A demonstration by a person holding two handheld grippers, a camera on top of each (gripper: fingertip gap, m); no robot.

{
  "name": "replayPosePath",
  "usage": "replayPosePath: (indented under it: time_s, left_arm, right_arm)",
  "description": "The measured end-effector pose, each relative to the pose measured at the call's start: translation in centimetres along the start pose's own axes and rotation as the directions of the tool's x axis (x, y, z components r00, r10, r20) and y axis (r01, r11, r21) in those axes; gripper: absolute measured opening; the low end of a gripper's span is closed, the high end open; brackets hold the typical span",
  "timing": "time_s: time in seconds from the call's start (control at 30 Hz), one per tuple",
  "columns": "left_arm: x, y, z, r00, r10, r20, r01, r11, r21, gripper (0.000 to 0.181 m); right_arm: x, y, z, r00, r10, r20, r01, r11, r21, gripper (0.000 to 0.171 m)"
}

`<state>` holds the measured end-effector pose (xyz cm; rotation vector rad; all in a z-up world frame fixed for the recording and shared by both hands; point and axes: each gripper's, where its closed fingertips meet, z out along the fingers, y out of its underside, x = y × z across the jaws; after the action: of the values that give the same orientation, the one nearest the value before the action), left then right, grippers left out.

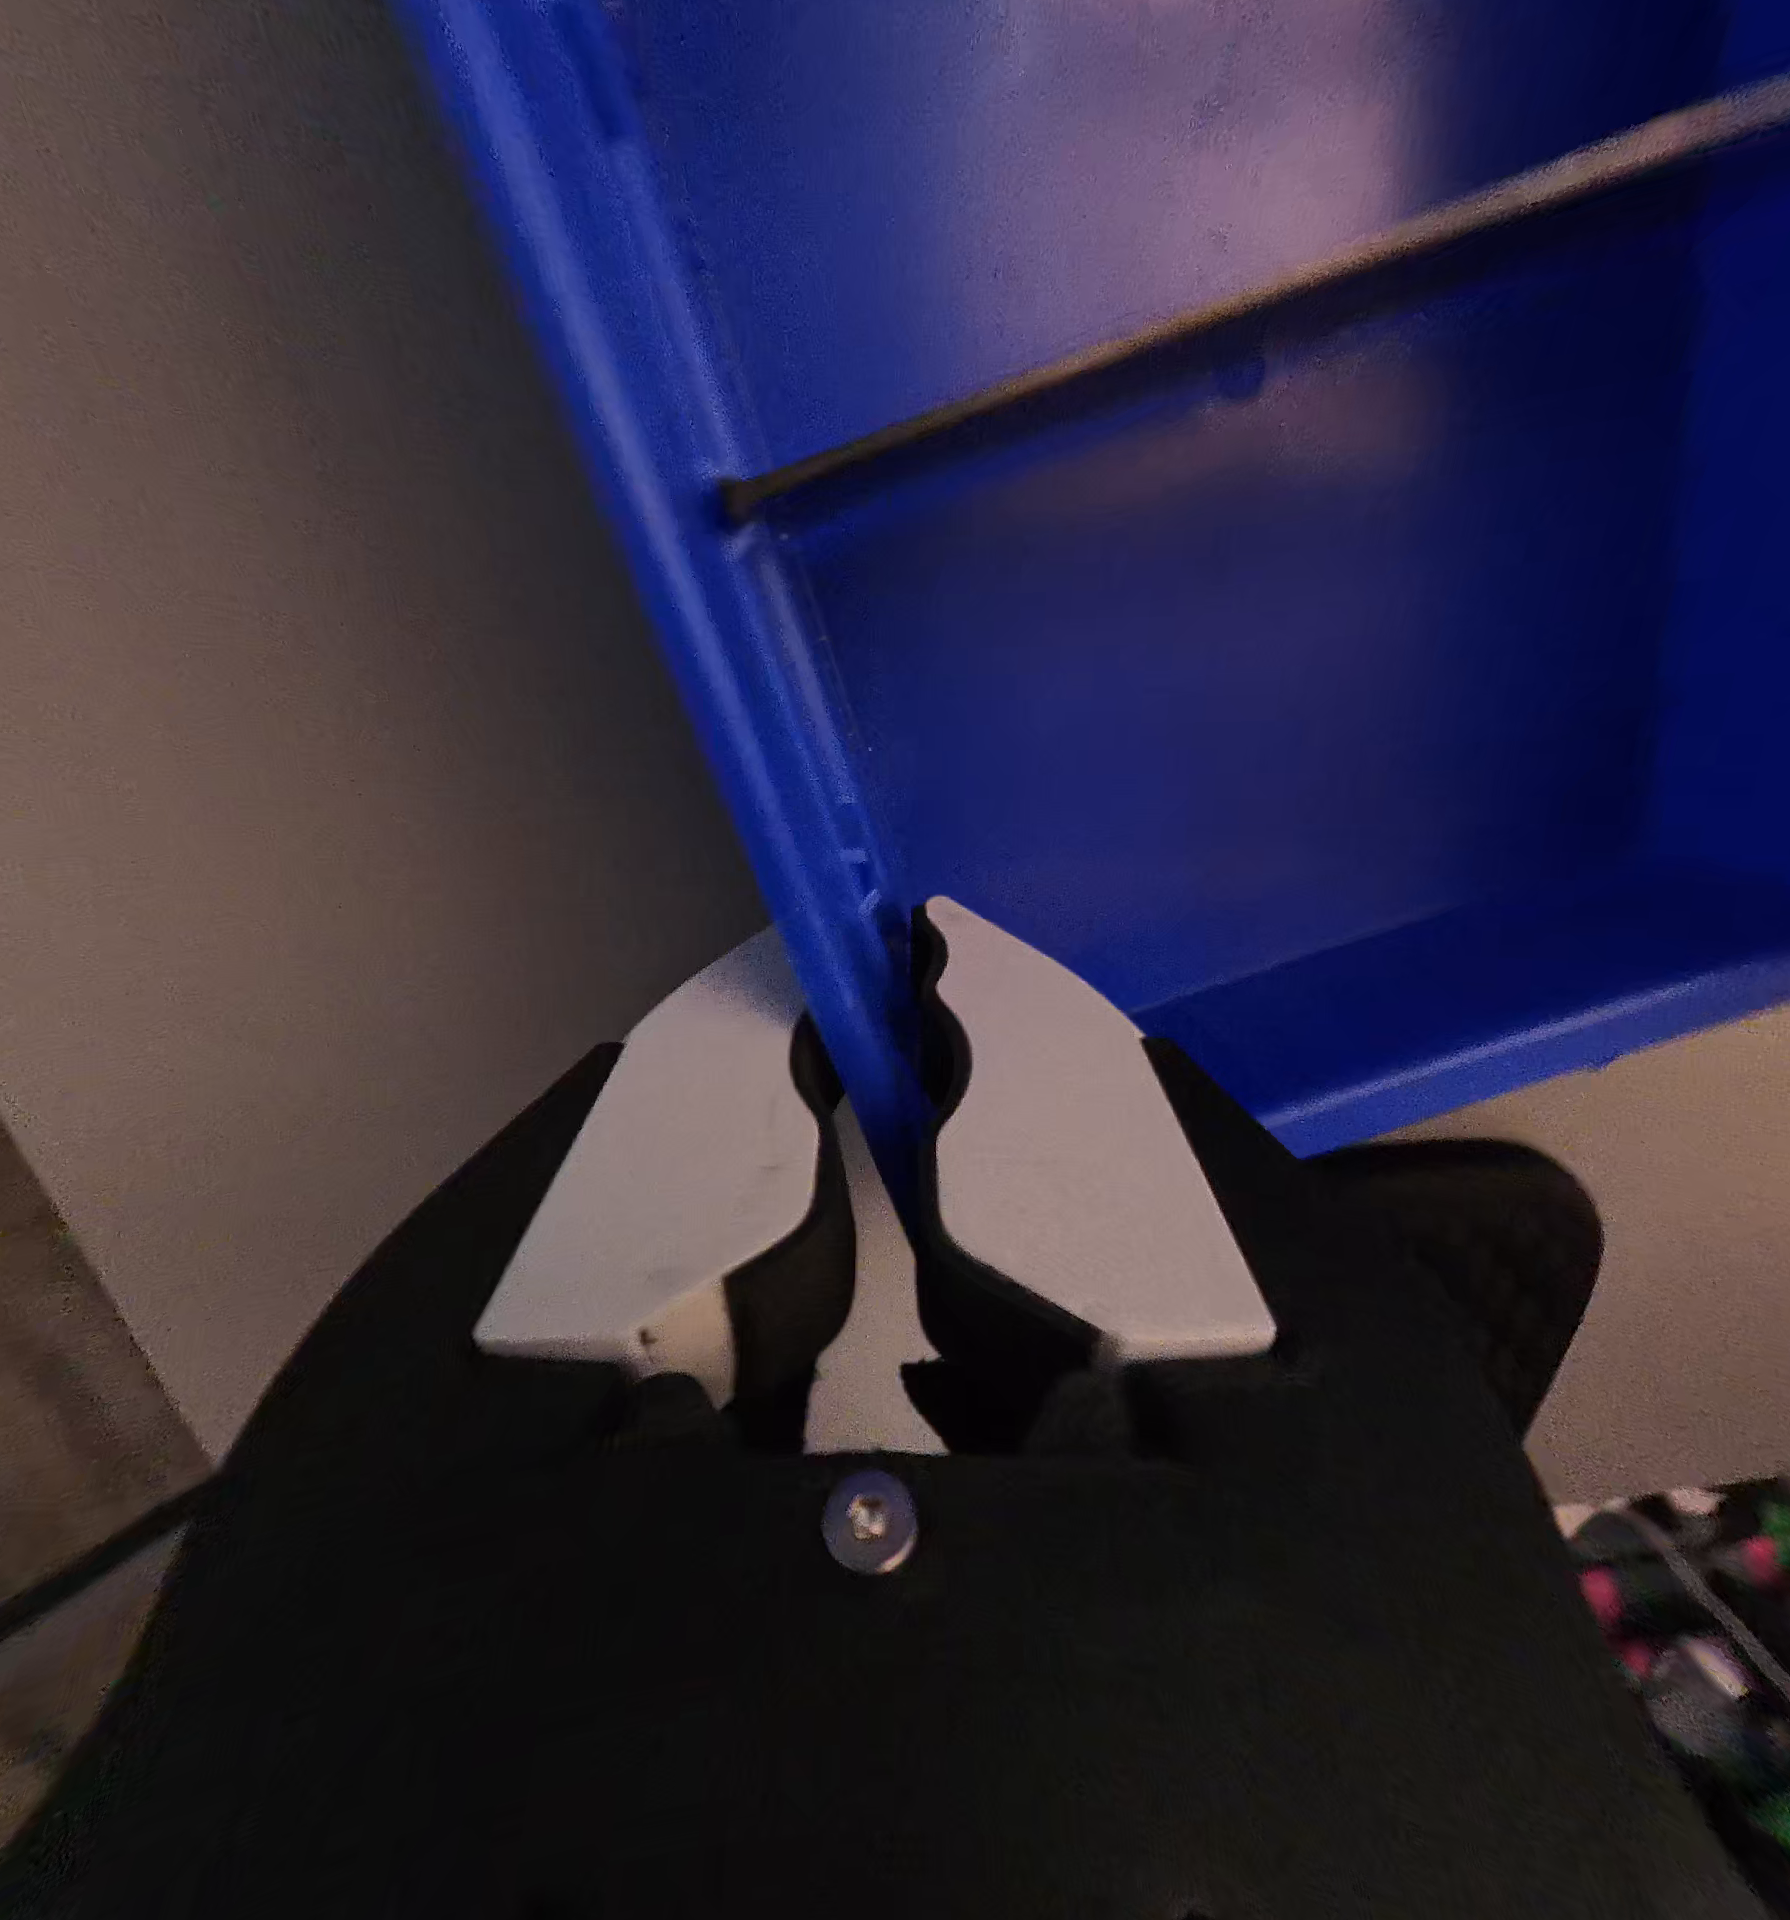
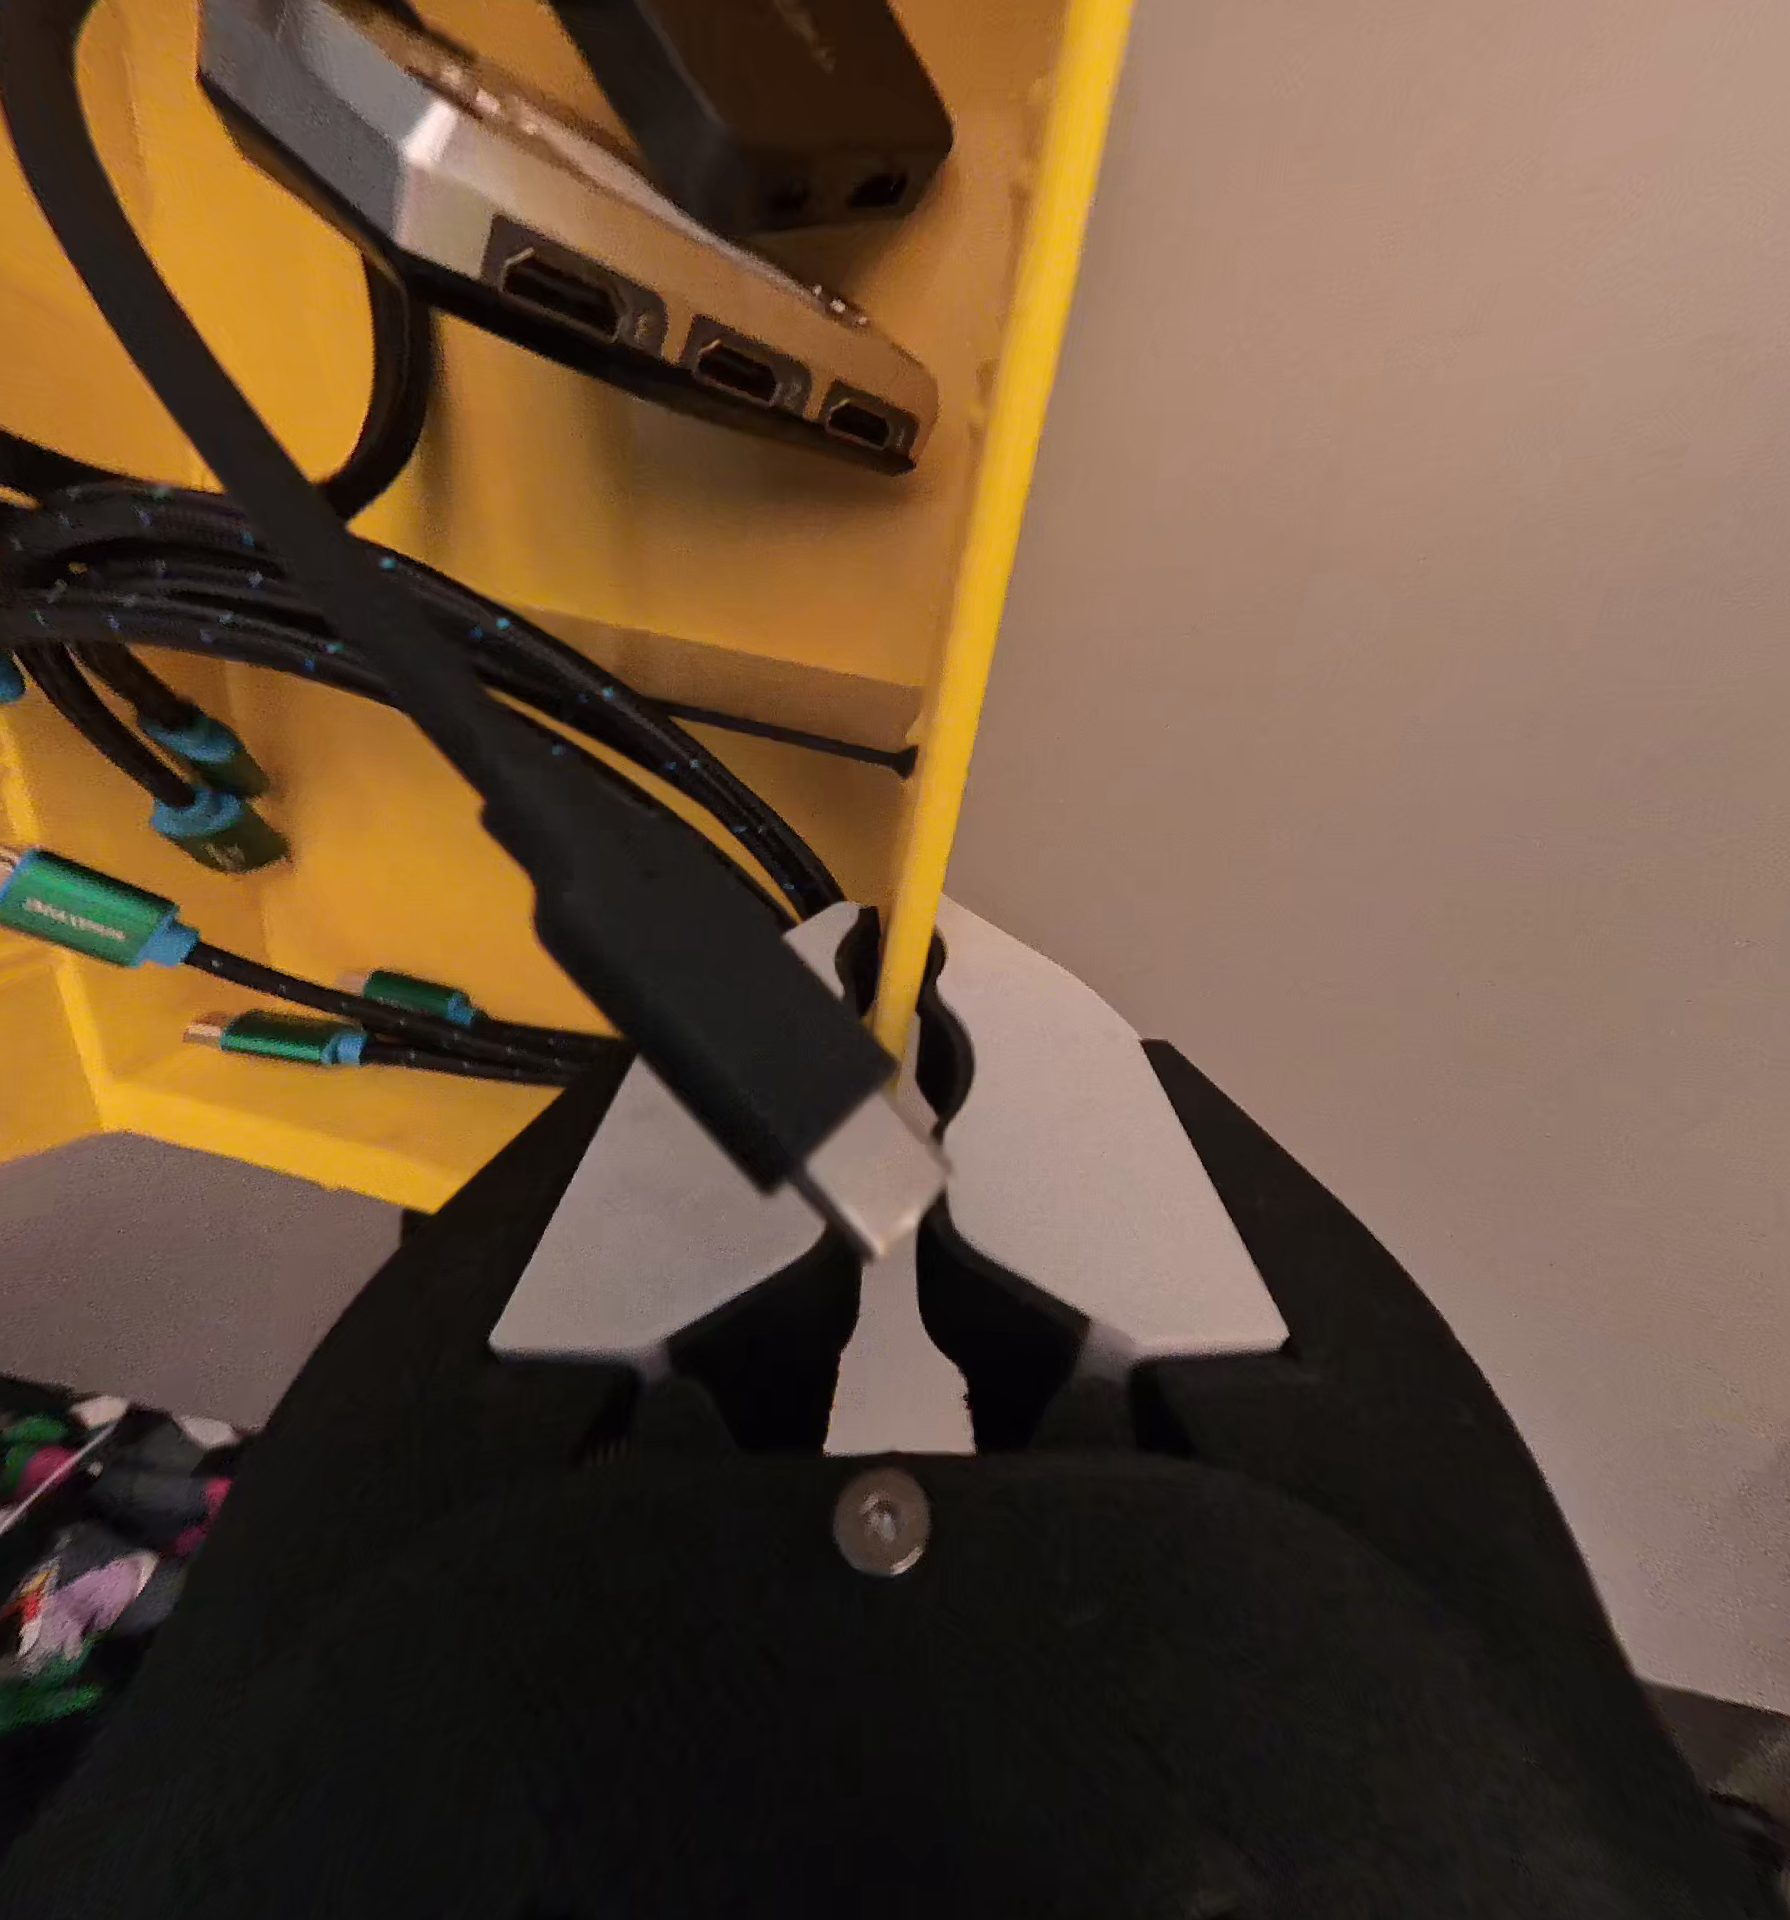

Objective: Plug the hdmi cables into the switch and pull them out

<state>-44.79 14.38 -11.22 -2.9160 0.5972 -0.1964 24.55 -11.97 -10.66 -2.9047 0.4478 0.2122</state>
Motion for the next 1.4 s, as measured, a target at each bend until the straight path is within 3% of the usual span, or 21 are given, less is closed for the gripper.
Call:
replayPosePath:
  time_s: [0.1,0.27,0.43,0.67,0.83,0.93,1.0,1.07,1.17,1.23,1.27,1.3,1.4]
  left_arm:
    - [1.7,0.0,0.3,0.991,0.119,0.069,-0.114,0.991,-0.076,0.014]
    - [5.8,-0.5,0.8,0.977,0.213,0.024,-0.208,0.97,-0.128,0.013]
    - [8.9,0.0,1.0,0.967,0.253,0.03,-0.242,0.95,-0.198,0.013]
    - [10.8,1.1,0.9,0.941,0.338,0.013,-0.324,0.911,-0.256,0.024]
    - [11.3,1.3,0.9,0.937,0.35,-0.01,-0.341,0.903,-0.262,0.026]
    - [11.6,1.7,0.3,0.935,0.353,-0.032,-0.349,0.9,-0.261,0.026]
    - [11.4,1.0,-0.8,0.943,0.333,0.003,-0.326,0.925,-0.193,0.025]
    - [11.3,-0.1,-2.7,0.951,0.306,0.043,-0.302,0.95,-0.082,0.025]
    - [11.5,-0.9,-5.6,0.943,0.313,0.11,-0.32,0.946,0.056,0.033]
    - [11.9,-1.4,-7.4,0.934,0.322,0.153,-0.343,0.929,0.139,0.035]
    - [12.2,-1.7,-8.3,0.93,0.323,0.174,-0.353,0.918,0.182,0.036]
    - [12.5,-2.1,-9.1,0.927,0.321,0.196,-0.361,0.906,0.222,0.036]
    - [14.1,-3.0,-11.2,0.912,0.334,0.238,-0.398,0.857,0.326,0.036]
  right_arm:
    - [-2.7,0.3,0.4,0.999,-0.028,0.016,0.029,0.996,-0.089,0.007]
    - [-7.3,-0.1,1.2,0.995,-0.099,0.013,0.1,0.978,-0.185,0.008]
    - [-11.7,-1.3,2.2,0.981,-0.193,0.027,0.195,0.961,-0.195,0.009]
    - [-14.3,-2.6,2.6,0.964,-0.265,0.028,0.266,0.949,-0.169,0.015]
    - [-13.6,-4.5,-0.8,0.982,-0.165,0.089,0.164,0.986,0.013,0.026]
    - [-13.3,-6.0,-4.6,0.989,-0.13,0.064,0.114,0.972,0.204,0.028]
    - [-15.2,-7.7,-8.2,0.981,-0.189,0.052,0.152,0.903,0.401,0.029]
    - [-17.7,-9.4,-12.4,0.967,-0.255,-0.025,0.217,0.765,0.606,0.027]
    - [-22.8,-10.1,-17.9,0.914,-0.355,-0.197,0.352,0.452,0.82,0.031]
    - [-27.2,-9.0,-19.2,0.845,-0.44,-0.302,0.432,0.232,0.872,0.056]
    - [-29.6,-8.2,-18.9,0.792,-0.502,-0.347,0.472,0.143,0.87,0.056]
    - [-32.0,-7.6,-18.0,0.753,-0.558,-0.347,0.491,0.126,0.862,0.056]
    - [-39.3,-5.9,-12.8,0.662,-0.741,-0.114,0.449,0.272,0.851,0.057]
